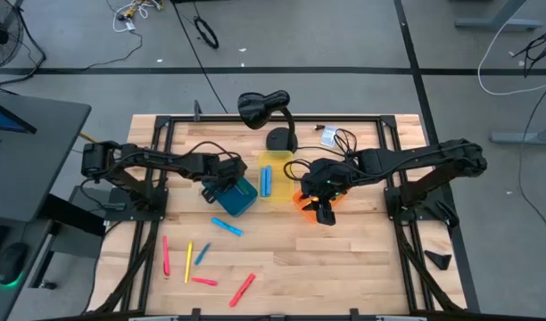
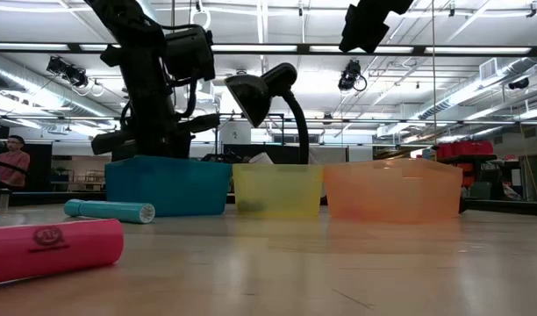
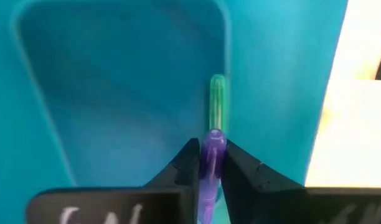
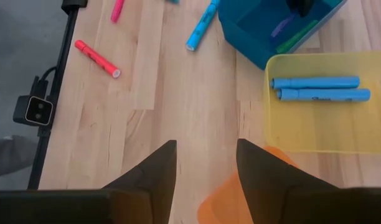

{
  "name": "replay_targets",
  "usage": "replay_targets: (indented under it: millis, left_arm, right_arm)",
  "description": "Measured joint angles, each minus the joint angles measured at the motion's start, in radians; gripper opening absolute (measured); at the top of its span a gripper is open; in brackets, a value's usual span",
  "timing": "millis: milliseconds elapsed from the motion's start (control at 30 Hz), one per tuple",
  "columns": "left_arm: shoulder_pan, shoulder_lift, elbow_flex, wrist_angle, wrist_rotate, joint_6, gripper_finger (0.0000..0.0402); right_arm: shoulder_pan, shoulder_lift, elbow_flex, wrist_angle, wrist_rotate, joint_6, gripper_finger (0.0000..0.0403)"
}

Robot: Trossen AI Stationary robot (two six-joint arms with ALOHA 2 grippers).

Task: Pick & Place Markers
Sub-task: Put the purple transparent pen into the blue bin, then put the yellow pen into the orange bin

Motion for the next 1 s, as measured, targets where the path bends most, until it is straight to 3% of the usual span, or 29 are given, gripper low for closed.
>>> replay_targets:
  millis: [267, 500, 800, 1000]
  left_arm:
    - [0.000, 0.000, 0.000, 0.010, -0.009, 0.000, 0.0134]
    - [0.000, 0.000, 0.000, 0.021, -0.010, 0.000, 0.0178]
    - [0.000, -0.001, 0.000, 0.031, -0.010, 0.003, 0.0199]
    - [0.000, -0.065, 0.000, 0.016, -0.014, 0.088, 0.0193]
  right_arm:
    - [0.000, 0.000, 0.000, 0.008, 0.000, -0.006, 0.0166]
    - [0.000, 0.000, 0.000, 0.016, 0.000, -0.009, 0.0166]
    - [0.000, 0.000, 0.000, 0.018, 0.000, -0.010, 0.0166]
    - [0.000, 0.000, 0.000, 0.019, 0.000, -0.010, 0.0166]
